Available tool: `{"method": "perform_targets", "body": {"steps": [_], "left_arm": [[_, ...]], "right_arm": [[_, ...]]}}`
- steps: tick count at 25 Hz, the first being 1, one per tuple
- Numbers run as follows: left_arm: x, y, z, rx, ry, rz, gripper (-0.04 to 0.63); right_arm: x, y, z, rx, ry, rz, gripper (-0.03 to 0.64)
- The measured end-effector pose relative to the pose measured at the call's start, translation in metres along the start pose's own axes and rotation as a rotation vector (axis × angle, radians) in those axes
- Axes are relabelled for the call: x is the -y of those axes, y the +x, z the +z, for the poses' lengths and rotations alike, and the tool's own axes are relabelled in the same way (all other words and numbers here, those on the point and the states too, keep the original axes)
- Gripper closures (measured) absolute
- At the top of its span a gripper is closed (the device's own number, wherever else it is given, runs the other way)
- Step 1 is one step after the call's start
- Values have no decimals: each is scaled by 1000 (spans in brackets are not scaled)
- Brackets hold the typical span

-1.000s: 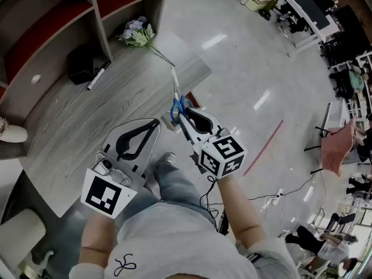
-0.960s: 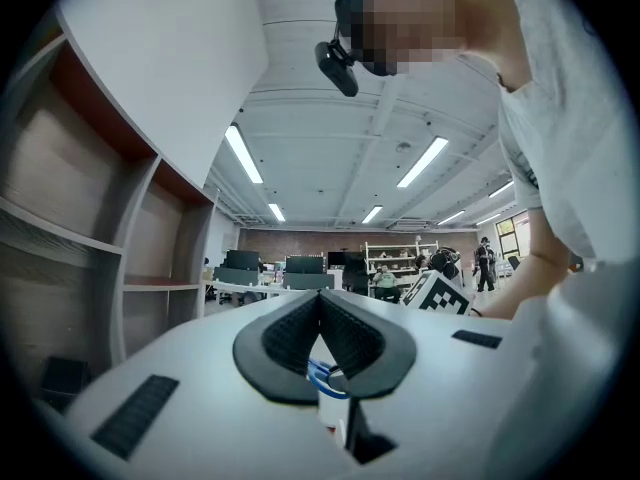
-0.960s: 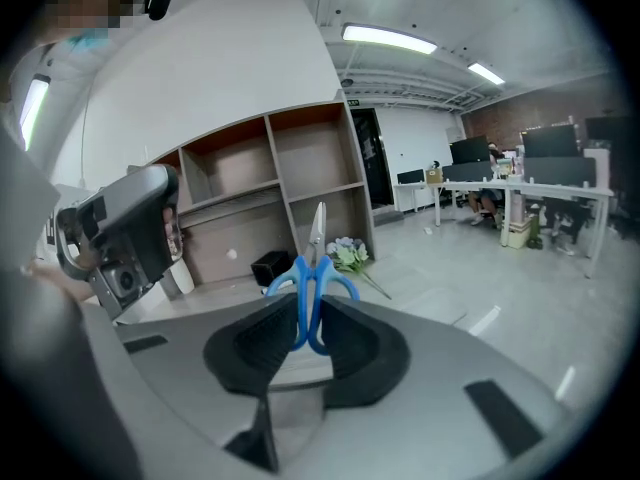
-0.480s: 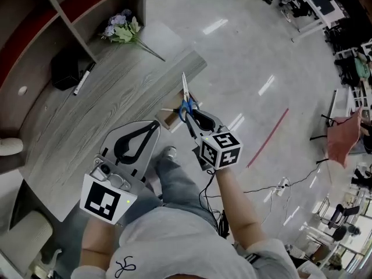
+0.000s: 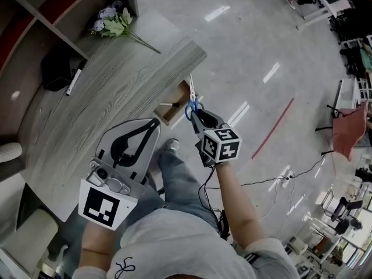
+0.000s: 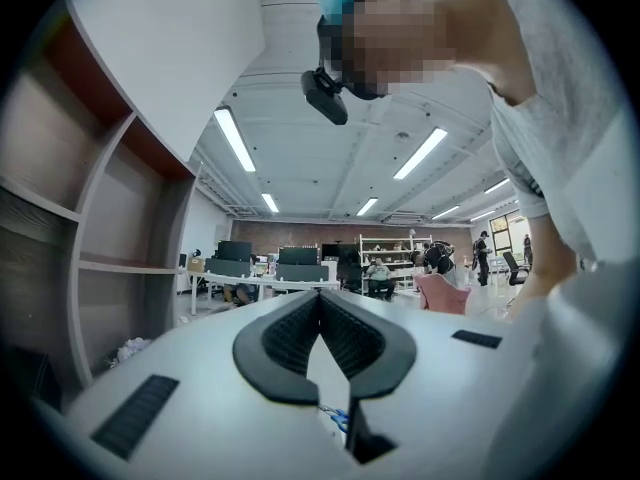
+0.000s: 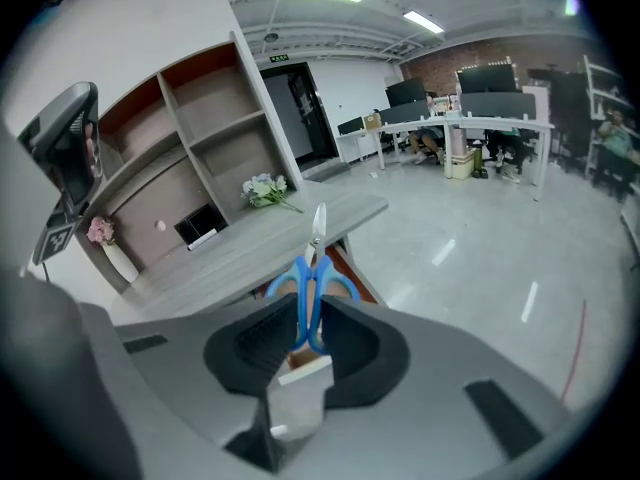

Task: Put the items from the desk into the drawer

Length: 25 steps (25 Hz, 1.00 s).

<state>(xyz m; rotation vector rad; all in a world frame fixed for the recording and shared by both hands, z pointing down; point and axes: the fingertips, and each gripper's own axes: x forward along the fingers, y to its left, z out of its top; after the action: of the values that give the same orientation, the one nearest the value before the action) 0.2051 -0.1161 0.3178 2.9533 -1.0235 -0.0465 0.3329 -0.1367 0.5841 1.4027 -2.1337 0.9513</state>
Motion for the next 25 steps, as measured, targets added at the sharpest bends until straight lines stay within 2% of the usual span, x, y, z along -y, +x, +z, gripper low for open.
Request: {"method": "perform_targets", "body": {"steps": [10, 25], "left_arm": [[-2, 7, -7, -4, -10, 1, 586], [-20, -1, -16, -31, -7, 70, 586]], "right_arm": [[16, 29, -54, -112, 38, -16, 534], [0, 94, -61, -183, -13, 37, 532]]}}
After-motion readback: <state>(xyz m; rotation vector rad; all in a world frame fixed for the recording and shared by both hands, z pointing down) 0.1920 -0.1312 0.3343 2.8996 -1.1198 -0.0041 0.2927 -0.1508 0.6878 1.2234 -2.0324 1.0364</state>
